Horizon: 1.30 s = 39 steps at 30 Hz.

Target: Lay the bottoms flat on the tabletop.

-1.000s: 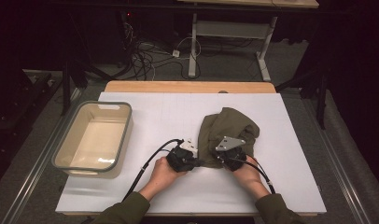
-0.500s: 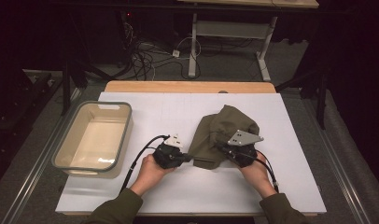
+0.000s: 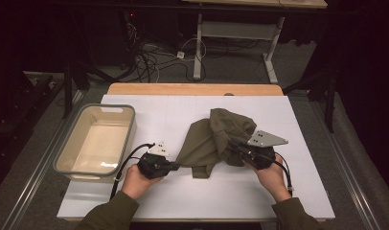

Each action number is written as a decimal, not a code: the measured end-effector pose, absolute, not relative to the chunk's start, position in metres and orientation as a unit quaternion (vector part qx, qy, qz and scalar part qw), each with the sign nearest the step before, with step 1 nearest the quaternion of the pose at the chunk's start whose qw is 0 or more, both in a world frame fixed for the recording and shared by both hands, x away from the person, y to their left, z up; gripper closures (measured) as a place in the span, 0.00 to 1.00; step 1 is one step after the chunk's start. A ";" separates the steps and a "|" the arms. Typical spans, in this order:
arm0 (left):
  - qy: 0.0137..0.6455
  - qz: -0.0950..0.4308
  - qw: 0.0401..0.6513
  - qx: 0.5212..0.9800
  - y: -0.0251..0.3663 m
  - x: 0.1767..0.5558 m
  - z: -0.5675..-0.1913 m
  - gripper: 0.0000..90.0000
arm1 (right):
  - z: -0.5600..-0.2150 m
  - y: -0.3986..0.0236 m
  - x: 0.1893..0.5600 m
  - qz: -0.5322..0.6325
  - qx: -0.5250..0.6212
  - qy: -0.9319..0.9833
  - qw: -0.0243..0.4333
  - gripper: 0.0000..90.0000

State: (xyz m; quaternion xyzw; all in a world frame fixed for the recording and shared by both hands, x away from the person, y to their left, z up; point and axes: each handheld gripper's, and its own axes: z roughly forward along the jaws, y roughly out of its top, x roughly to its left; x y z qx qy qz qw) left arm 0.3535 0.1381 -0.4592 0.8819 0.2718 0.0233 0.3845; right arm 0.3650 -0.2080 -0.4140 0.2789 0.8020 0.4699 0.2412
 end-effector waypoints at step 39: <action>0.267 0.007 0.376 0.887 0.136 0.363 -0.473 0.96 | -0.382 -0.299 0.432 0.457 0.395 0.734 0.310 0.98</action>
